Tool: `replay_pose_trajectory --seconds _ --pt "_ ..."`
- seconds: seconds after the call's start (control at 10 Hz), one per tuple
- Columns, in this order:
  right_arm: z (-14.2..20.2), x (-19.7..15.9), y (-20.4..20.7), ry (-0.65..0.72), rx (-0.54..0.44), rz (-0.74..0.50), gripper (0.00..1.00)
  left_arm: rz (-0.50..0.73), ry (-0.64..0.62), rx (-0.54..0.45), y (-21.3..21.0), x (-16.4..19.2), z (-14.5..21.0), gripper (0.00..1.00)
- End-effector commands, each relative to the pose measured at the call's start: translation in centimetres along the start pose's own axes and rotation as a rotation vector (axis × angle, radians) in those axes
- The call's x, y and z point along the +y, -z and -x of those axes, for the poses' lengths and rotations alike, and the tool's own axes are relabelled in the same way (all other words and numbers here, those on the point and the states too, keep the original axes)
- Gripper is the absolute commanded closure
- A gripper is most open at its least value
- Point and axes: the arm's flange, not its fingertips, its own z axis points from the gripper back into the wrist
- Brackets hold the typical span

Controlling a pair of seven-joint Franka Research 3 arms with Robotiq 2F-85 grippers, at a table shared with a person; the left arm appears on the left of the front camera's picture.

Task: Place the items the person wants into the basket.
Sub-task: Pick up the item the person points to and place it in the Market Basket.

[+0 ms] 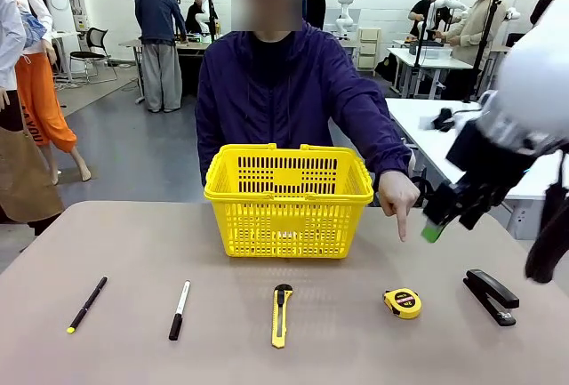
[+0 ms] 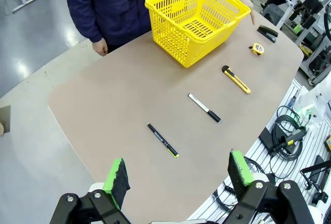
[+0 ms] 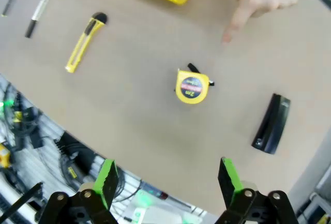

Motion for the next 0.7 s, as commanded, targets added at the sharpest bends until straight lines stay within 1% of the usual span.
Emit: replay_pose_trajectory --seconds 0.0,0.1,0.2,0.3,0.4,0.6 --pt "-0.6 0.2 2.8 0.02 0.034 0.065 0.0 0.012 0.016 -0.007 -0.2 0.1 0.1 0.0" --pt "-0.7 0.3 3.8 0.022 0.02 0.069 0.0 0.012 0.016 -0.007 -0.2 0.1 0.1 0.0" --pt "-0.7 0.1 4.0 0.025 -0.019 0.046 0.0 0.012 0.016 -0.007 -0.2 0.1 0.1 0.0" --pt "-0.7 -0.3 3.0 0.023 -0.078 0.019 0.0 0.012 0.016 -0.007 -0.2 0.1 0.1 0.0" --pt "-0.7 0.3 3.9 0.005 0.025 0.053 0.0 0.012 0.016 -0.007 -0.2 0.1 0.1 0.0" --pt "-0.7 0.3 3.9 0.005 0.025 0.053 0.0 0.012 0.016 -0.007 -0.2 0.1 0.1 0.0"
